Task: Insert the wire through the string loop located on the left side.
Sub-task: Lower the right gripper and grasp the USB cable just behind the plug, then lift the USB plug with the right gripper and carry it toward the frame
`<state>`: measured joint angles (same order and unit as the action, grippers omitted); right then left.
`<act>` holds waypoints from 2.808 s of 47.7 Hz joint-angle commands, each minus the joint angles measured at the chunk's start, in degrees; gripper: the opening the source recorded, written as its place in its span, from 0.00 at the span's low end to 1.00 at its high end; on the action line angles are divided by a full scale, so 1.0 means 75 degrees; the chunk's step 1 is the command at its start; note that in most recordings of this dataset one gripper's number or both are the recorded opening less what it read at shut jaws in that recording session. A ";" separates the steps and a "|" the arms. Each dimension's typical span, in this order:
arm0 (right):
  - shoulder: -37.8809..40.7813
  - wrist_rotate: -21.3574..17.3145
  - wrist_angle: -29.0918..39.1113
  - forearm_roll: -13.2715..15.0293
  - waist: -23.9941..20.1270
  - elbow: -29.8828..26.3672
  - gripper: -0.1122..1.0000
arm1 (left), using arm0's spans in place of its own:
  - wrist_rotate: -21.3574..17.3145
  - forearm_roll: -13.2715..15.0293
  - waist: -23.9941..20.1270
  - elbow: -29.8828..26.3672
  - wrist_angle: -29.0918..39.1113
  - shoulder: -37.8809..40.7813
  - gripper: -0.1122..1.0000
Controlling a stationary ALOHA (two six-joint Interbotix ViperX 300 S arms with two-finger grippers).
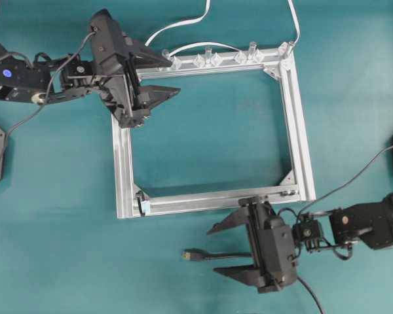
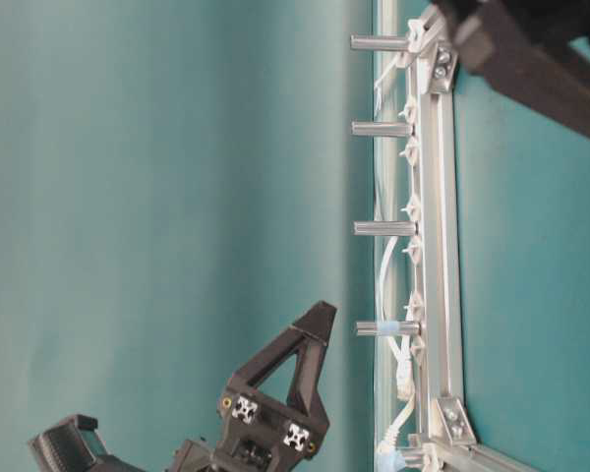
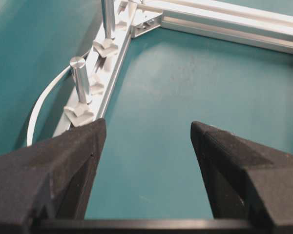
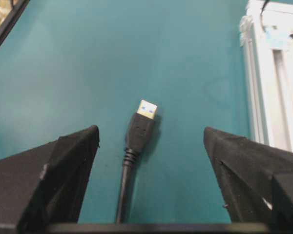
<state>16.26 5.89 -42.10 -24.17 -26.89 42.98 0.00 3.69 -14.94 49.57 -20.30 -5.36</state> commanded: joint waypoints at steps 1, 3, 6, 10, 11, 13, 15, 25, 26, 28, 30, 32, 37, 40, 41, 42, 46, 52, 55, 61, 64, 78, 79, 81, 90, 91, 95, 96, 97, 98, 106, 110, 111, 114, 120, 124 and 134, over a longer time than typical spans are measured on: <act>0.0023 0.0012 0.0070 -0.0059 -0.0047 -0.0270 0.91 | -0.0047 -0.0023 0.0012 -0.0035 -0.0035 -0.0211 0.74; 0.0105 0.0023 0.0152 -0.0059 -0.0059 -0.0328 0.91 | -0.0047 -0.0023 0.0012 -0.0023 -0.0035 -0.0211 0.74; 0.0211 0.0012 0.0270 -0.0059 -0.0082 -0.0387 0.91 | -0.0047 -0.0023 0.0023 -0.0023 -0.0035 -0.0211 0.74; 0.0328 0.0012 0.0398 -0.0059 -0.0105 -0.0434 0.91 | -0.0059 -0.0023 0.0023 -0.0023 -0.0035 -0.0211 0.74; 0.0352 0.0023 0.0410 -0.0059 -0.0105 -0.0445 0.91 | -0.0059 -0.0023 0.0023 -0.0023 -0.0035 -0.0211 0.73; 0.0387 0.0012 0.0422 -0.0059 -0.0117 -0.0457 0.91 | -0.0059 -0.0035 0.0023 -0.0023 -0.0035 -0.0211 0.73; 0.0410 0.0012 0.0422 -0.0070 -0.0117 -0.0457 0.91 | -0.0059 -0.0023 0.0023 -0.0012 -0.0035 -0.0211 0.73; 0.0480 0.0012 0.0422 -0.0234 -0.0117 -0.0398 0.89 | -0.0059 -0.0023 0.0023 0.0000 -0.0035 -0.0211 0.73; 0.0480 0.0012 0.0422 -0.0246 -0.0117 -0.0375 0.88 | -0.0059 -0.0035 0.0023 0.0000 -0.0035 -0.0211 0.73; 0.0480 0.0023 0.0422 -0.0246 -0.0117 -0.0352 0.86 | -0.0047 -0.0035 0.0023 0.0000 -0.0035 -0.0211 0.73; 0.0492 0.0023 0.0422 -0.0246 -0.0117 -0.0328 0.85 | -0.0047 -0.0023 0.0023 0.0000 -0.0035 -0.0211 0.73; 0.0504 0.0023 0.0422 -0.0246 -0.0117 -0.0305 0.84 | -0.0047 -0.0035 0.0023 0.0000 -0.0035 -0.0211 0.73; 0.0516 0.0023 0.0516 -0.0246 -0.0117 -0.0270 0.84 | -0.0047 -0.0035 0.0023 0.0000 -0.0035 -0.0211 0.73; 0.0527 0.0023 0.0645 -0.0258 -0.0117 -0.0270 0.84 | -0.0047 -0.0035 0.0035 0.0000 -0.0035 -0.0211 0.73; 0.0527 0.0023 0.0680 -0.0246 -0.0117 -0.0281 0.84 | -0.0047 -0.0023 0.0023 0.0000 -0.0035 -0.0211 0.73; 0.0539 0.0023 0.0715 -0.0246 -0.0117 -0.0281 0.84 | -0.0047 -0.0023 0.0023 0.0000 -0.0035 -0.0199 0.73; 0.0574 0.0023 0.0820 -0.0246 -0.0117 -0.0328 0.83 | -0.0047 -0.0035 0.0023 0.0000 -0.0035 -0.0199 0.73; 0.0633 0.0023 0.0844 -0.0246 -0.0117 -0.0445 0.83 | -0.0047 -0.0023 0.0023 0.0000 -0.0035 -0.0199 0.73; 0.0691 0.0023 0.0855 -0.0270 -0.0117 -0.0527 0.83 | -0.0047 -0.0023 0.0023 0.0000 -0.0035 -0.0199 0.73; 0.0797 0.0023 0.1055 -0.0281 -0.0117 -0.0656 0.83 | -0.0047 -0.0023 0.0023 0.0000 -0.0035 -0.0211 0.73; 0.0809 0.0023 0.1113 -0.0281 -0.0117 -0.0668 0.83 | -0.0059 -0.0035 0.0023 0.0012 -0.0035 -0.0211 0.73; 0.0809 0.0176 0.1172 -0.0270 -0.0176 -0.0527 0.45 | -0.0047 -0.0023 0.0023 0.0047 -0.0035 -0.0211 0.73; 0.0809 0.0176 0.1207 -0.0270 -0.0176 -0.0527 0.40 | -0.0047 -0.0023 0.0023 0.0047 -0.0035 -0.0211 0.73; 0.0809 0.0176 0.1277 -0.0270 -0.0187 -0.0539 0.30 | -0.0047 -0.0035 0.0023 0.0047 -0.0035 -0.0211 0.73; 0.0809 0.0176 0.1711 -0.0270 -0.0199 -0.0563 0.19 | -0.0047 -0.0023 0.0023 0.0047 -0.0035 -0.0211 0.73; 0.0809 0.0176 0.1746 -0.0270 -0.0199 -0.0563 0.19 | -0.0047 -0.0035 0.0035 0.0047 -0.0035 -0.0211 0.73; 0.0809 0.0164 0.1816 -0.0293 -0.0199 -0.0586 0.19 | -0.0047 -0.0023 0.0023 0.0047 -0.0035 -0.0211 0.73; 0.0809 0.0164 0.1816 -0.0305 -0.0199 -0.0586 0.19 | -0.0047 -0.0035 0.0023 0.0047 -0.0035 -0.0211 0.73; 0.0797 0.0164 0.1828 -0.0305 -0.0199 -0.0598 0.19 | -0.0047 -0.0023 0.0023 0.0047 -0.0035 -0.0211 0.73; 0.0809 0.0164 0.1828 -0.0316 -0.0199 -0.0609 0.19 | -0.0047 -0.0023 0.0035 0.0047 -0.0023 -0.0211 0.73; 0.0809 0.0164 0.1816 -0.0316 -0.0187 -0.0645 0.19 | -0.0047 -0.0023 0.0059 0.0047 0.0012 -0.0211 0.73; 0.0797 0.0164 0.1805 -0.0316 -0.0199 -0.0656 0.19 | -0.0047 -0.0023 0.0094 0.0023 0.0012 -0.0223 0.73; 0.0785 0.0164 0.1816 -0.0316 -0.0199 -0.0668 0.19 | -0.0047 -0.0035 0.0105 0.0023 0.0012 -0.0223 0.73; 0.0750 0.0164 0.1805 -0.0316 -0.0187 -0.0668 0.19 | -0.0047 -0.0023 0.0129 0.0000 0.0012 -0.0223 0.73; 0.0539 0.0176 0.1805 -0.0316 -0.0129 -0.0645 0.19 | -0.0047 -0.0023 0.0176 0.0000 0.0012 -0.0223 0.73; 0.0363 0.0187 0.1828 -0.0316 -0.0059 -0.0621 0.19 | -0.0047 -0.0035 0.0223 0.0000 0.0012 -0.0223 0.73; -0.0059 0.0199 0.1898 -0.0293 0.0129 -0.0504 0.19 | -0.0047 -0.0023 0.0375 0.0000 0.0012 -0.0246 0.73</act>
<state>18.81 7.29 -27.95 -26.37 -26.63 39.38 0.00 3.60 -12.74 50.45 -19.95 -5.71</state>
